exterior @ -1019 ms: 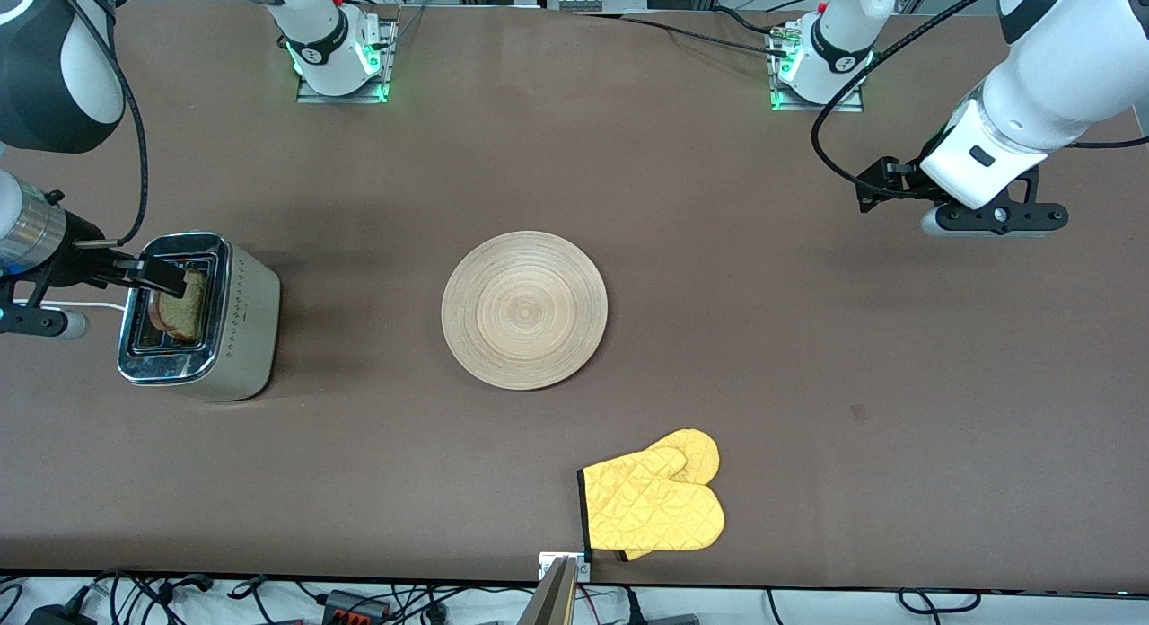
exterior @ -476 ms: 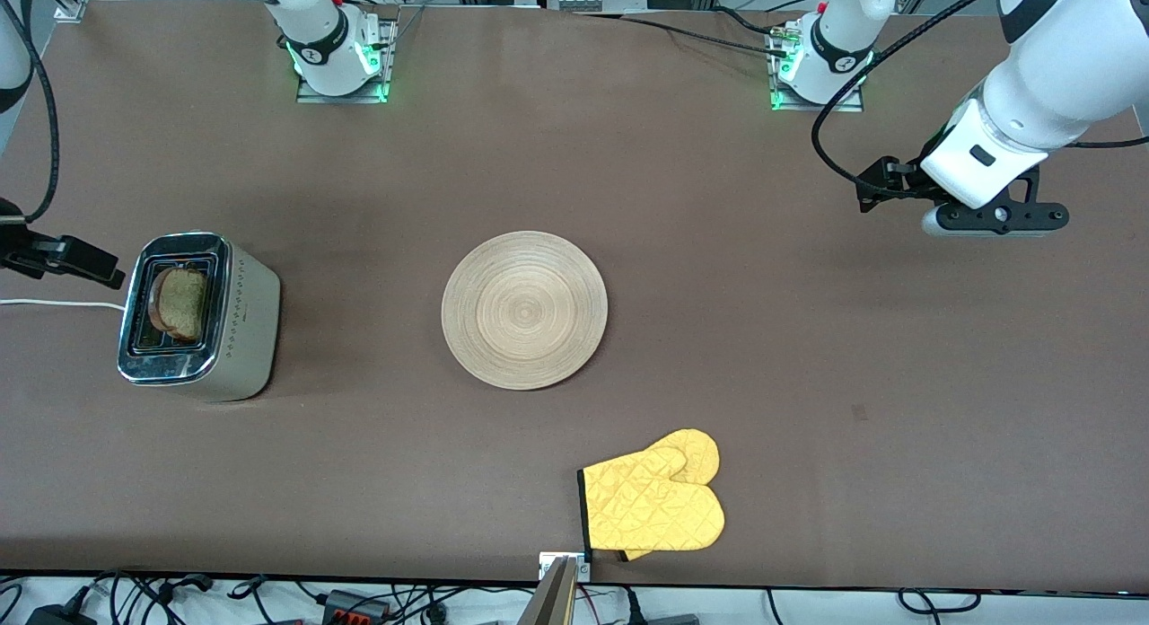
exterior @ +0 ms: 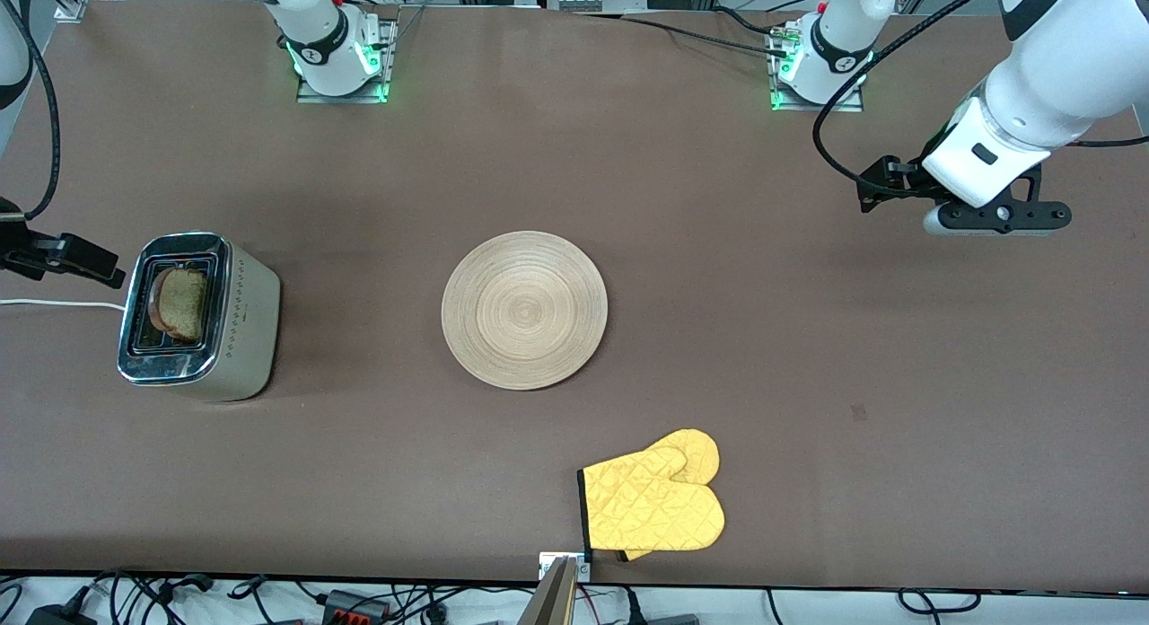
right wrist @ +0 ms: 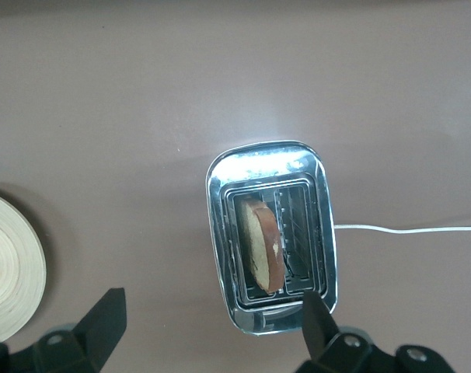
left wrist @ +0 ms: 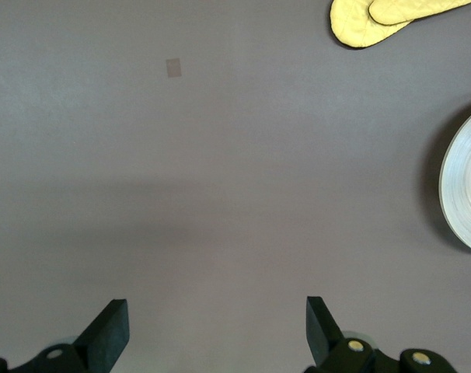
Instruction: Move plate and put bread in toaster
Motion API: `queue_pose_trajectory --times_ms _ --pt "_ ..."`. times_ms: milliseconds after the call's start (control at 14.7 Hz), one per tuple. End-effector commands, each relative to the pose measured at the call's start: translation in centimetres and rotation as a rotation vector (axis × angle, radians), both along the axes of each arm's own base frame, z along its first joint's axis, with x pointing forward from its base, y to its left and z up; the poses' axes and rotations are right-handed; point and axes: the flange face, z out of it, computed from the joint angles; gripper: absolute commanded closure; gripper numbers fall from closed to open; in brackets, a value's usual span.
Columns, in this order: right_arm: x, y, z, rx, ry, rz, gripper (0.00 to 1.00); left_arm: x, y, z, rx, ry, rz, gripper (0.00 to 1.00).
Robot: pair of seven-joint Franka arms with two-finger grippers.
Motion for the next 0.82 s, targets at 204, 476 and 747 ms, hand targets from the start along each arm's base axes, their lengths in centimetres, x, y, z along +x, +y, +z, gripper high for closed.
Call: queue_pose_trajectory --times_ms 204,476,747 --pt "-4.6 0.5 -0.4 0.007 0.042 0.037 0.0 0.1 0.0 0.6 -0.012 0.006 -0.013 0.0" --pt "-6.7 0.6 -1.1 0.005 0.033 0.058 0.0 0.1 0.1 0.6 -0.012 0.006 -0.013 0.0" --pt "-7.3 0.6 -1.0 0.005 0.023 0.115 0.0 0.2 0.1 0.6 -0.012 0.006 -0.013 0.0"
